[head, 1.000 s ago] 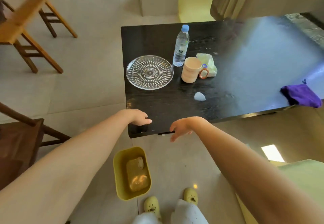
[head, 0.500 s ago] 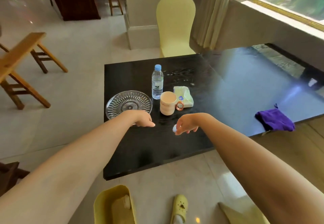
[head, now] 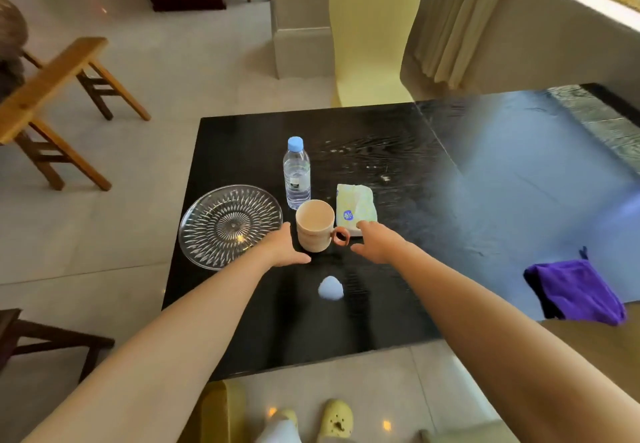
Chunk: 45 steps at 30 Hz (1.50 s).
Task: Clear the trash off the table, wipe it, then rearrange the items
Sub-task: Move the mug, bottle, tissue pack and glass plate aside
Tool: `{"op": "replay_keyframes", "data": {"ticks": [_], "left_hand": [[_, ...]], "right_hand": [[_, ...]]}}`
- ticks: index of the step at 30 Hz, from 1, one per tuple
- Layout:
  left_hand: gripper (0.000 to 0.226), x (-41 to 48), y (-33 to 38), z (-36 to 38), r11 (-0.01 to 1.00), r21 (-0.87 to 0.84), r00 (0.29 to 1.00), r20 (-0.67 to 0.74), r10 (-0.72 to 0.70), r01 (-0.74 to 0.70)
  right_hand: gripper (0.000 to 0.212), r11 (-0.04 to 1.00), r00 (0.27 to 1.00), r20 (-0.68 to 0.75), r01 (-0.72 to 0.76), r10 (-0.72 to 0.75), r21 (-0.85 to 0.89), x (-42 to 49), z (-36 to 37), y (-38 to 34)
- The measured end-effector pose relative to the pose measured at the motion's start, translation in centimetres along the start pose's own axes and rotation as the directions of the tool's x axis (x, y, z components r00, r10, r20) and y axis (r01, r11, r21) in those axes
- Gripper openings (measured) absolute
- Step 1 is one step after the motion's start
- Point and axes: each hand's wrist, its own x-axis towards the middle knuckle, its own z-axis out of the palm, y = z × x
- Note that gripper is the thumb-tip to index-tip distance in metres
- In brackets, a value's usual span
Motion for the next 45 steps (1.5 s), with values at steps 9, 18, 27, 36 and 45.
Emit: {"op": "replay_keyframes", "data": {"ticks": [9, 18, 27, 36, 45], "left_hand": [[0.098, 4.5, -0.3, 2.3, 0.934, -0.358, 1.0, -0.024, 0.0, -0.009], [0.09, 7.2, -1.8, 2.8, 0.794, -0.598, 0.987, -0.161, 0.015, -0.11], [0.091, 5.9, -3.9, 1.0, 0.624, -0.734, 0.951, -0.307, 0.049, -0.269], [0.084, 4.1, -7.7, -1.0, 0.591, -0.762, 0.921, -0.382, -0.08, -0.264], [0.09, 4.3, -11.0, -4.0, 0.616, -0.748, 0.909, -0.4, -0.12, -0.248]], "right_hand": [[0.028, 0.96, 0.997, -0.015, 0.082, -0.081, 0.269, 5.1, 3.2, 0.0], [0.029, 0.838, 0.991, 0.006, 0.113, -0.137, 0.533, 6.9, 3.3, -0.4], [0.021, 0.836, 0.932, 0.064, 0.288, -0.357, 0.467, 7.3, -1.1, -1.9], [0.08, 0.881, 0.976, -0.2, 0.169, -0.087, 0.441, 15.1, -4.7, -6.5], [0.069, 0.778, 0.97, -0.241, 0.165, -0.018, 0.606, 19.2, -3.9, -10.8]]}}
